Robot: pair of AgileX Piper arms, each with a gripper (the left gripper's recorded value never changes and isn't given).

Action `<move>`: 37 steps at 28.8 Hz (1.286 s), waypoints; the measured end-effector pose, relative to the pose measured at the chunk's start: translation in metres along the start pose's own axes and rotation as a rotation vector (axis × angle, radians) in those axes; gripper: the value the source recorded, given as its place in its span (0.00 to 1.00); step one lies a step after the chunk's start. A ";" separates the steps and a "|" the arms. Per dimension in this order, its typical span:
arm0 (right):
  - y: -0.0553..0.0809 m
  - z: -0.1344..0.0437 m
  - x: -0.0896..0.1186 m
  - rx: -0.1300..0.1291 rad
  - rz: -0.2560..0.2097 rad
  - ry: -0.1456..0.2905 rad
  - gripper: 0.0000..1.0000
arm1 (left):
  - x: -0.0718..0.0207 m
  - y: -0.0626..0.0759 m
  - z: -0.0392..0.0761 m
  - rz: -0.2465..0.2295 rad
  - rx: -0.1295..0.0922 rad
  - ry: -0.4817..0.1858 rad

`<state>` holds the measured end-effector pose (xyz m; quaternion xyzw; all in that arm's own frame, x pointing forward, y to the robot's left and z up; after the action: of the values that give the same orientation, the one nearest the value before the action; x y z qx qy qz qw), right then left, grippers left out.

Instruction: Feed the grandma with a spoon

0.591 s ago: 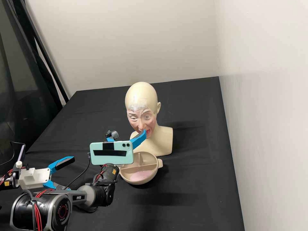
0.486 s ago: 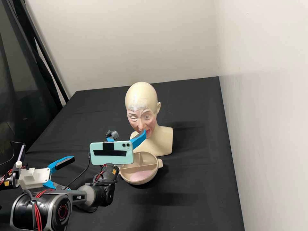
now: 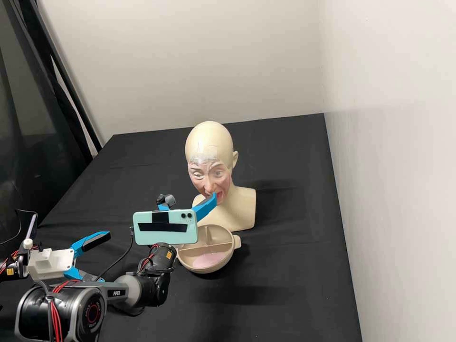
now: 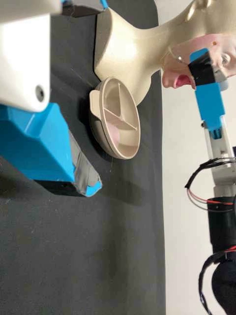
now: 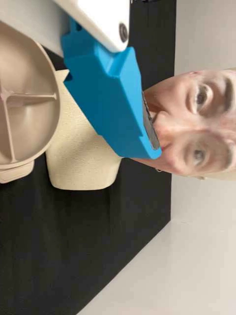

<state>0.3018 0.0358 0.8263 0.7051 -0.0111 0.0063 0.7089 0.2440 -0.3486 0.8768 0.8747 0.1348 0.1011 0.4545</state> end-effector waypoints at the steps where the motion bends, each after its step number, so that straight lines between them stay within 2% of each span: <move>1: -0.001 0.002 -0.001 0.000 -0.003 -0.006 1.00 | 0.0000 0.000 0.000 0.000 0.000 0.000; 6: -0.002 0.010 -0.006 0.001 -0.010 -0.036 1.00 | -0.0004 0.000 0.000 0.000 -0.001 -0.001; 10: -0.004 0.013 -0.010 0.027 -0.019 -0.049 1.00 | -0.0017 -0.001 0.001 0.012 -0.002 -0.005; 15: -0.005 0.017 -0.013 0.032 -0.028 -0.058 1.00 | -0.0017 0.000 0.001 0.019 -0.002 -0.008; 16: -0.004 0.017 -0.013 0.035 -0.027 -0.060 0.00 | -0.0017 0.000 0.001 0.019 -0.002 -0.007; 21: -0.005 0.020 -0.016 0.035 -0.027 -0.069 0.00 | -0.0017 0.000 0.001 0.019 -0.002 -0.007; 28: 0.001 0.017 -0.020 0.034 0.014 -0.036 0.00 | -0.0018 0.000 0.000 0.019 -0.003 -0.005; 37: 0.002 0.016 -0.020 0.040 0.022 -0.028 0.00 | -0.0021 0.000 -0.001 0.020 -0.004 0.002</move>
<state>0.2815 0.0200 0.8280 0.7189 -0.0286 0.0047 0.6945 0.2416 -0.3482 0.8777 0.8750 0.1262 0.1066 0.4551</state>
